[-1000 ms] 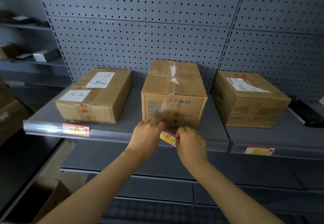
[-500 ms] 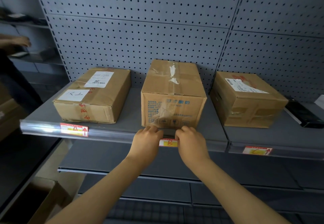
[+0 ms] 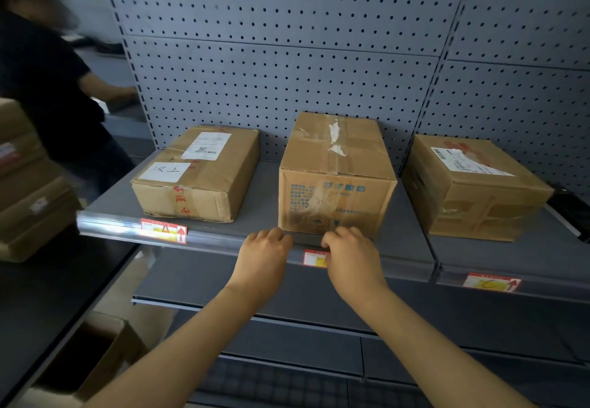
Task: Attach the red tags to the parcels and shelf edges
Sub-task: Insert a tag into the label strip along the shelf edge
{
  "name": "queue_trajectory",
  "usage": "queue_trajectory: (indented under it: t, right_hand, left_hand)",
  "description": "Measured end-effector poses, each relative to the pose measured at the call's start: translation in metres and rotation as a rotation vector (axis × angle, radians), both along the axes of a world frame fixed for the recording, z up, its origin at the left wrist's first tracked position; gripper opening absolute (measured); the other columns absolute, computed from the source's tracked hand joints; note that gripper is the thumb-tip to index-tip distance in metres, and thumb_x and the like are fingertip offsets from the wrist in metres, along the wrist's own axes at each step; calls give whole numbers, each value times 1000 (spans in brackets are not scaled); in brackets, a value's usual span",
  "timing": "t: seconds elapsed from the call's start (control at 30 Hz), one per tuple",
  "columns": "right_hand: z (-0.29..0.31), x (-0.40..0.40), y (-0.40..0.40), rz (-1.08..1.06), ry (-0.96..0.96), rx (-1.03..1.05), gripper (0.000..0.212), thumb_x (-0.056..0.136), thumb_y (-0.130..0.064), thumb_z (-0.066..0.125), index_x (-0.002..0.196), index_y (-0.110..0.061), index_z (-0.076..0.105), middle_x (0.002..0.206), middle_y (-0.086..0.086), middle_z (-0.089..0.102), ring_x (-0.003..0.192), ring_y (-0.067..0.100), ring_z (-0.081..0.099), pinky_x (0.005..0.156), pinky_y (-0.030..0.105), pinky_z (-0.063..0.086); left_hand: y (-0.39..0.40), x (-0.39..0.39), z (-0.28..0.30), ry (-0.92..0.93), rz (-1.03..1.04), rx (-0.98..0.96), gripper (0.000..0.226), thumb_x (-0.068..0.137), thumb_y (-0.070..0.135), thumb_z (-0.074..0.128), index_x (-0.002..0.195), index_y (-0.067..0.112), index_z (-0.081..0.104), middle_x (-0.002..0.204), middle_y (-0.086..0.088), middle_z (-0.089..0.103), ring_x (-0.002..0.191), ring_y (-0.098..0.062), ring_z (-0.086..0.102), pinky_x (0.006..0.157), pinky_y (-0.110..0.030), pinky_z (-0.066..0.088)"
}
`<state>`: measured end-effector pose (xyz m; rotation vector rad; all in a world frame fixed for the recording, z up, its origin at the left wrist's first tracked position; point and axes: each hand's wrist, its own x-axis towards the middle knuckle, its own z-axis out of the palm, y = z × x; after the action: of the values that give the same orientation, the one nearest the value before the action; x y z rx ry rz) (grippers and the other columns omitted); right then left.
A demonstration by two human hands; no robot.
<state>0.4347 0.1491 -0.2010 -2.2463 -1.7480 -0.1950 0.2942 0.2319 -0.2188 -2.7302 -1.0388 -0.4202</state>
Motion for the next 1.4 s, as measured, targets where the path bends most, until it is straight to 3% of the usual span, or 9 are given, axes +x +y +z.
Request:
queue_trajectory:
  t: [0.27, 0.53, 0.7, 0.83, 1.1, 1.23, 1.4]
  right_hand:
    - [-4, -66, 39, 123, 9, -32, 20, 86, -8, 58, 105, -15, 60, 108, 4, 59, 106, 26, 51, 82, 38, 47]
    - [-9, -163, 100, 106, 60, -43, 18, 87, -6, 54, 102, -14, 61, 107, 4, 60, 104, 27, 52, 80, 41, 49]
    - [-5, -215, 133, 46, 49, 5, 19, 88, -7, 52, 103, -17, 60, 108, 3, 60, 101, 26, 54, 77, 39, 48]
    - [-4, -229, 144, -17, 42, 37, 20, 88, -8, 55, 104, -18, 60, 108, 2, 59, 98, 24, 55, 74, 37, 48]
    - [-6, -228, 155, -18, 48, 29, 15, 90, -8, 55, 100, -17, 61, 106, 2, 58, 94, 22, 56, 73, 36, 53]
    - [-9, -227, 157, -5, 35, 45, 16, 88, -5, 57, 100, -14, 63, 106, 3, 57, 92, 22, 57, 70, 35, 53]
    - [-14, -229, 159, -4, 32, 63, 15, 87, -6, 60, 100, -15, 61, 104, 4, 58, 88, 21, 60, 69, 33, 55]
  left_hand:
    - [36, -74, 2, -20, 106, -20, 33, 42, 3, 82, 69, 17, 68, 64, -3, 65, 55, -24, 64, 50, -32, 50]
    - [103, -172, 6, 11, 121, -14, 32, 42, 4, 81, 67, 18, 65, 64, -2, 64, 55, -26, 62, 50, -29, 47]
    - [140, -220, 10, -14, 111, -65, 33, 70, 3, 66, 102, 13, 64, 91, -8, 66, 83, -32, 64, 70, -38, 48]
    - [146, -225, 9, -17, 65, -75, 33, 86, 8, 51, 117, 17, 52, 111, -5, 60, 101, -27, 56, 84, -33, 41]
    - [149, -223, 6, -90, 33, -116, 27, 87, 8, 54, 112, 16, 53, 107, -5, 60, 92, -24, 58, 77, -30, 44]
    - [151, -223, 7, -110, 34, -125, 21, 81, 4, 62, 100, 14, 61, 95, -6, 64, 79, -25, 61, 63, -28, 40]
    - [148, -218, 3, -160, 46, -182, 19, 82, 3, 60, 99, 11, 58, 104, -9, 60, 83, -28, 59, 60, -30, 39]
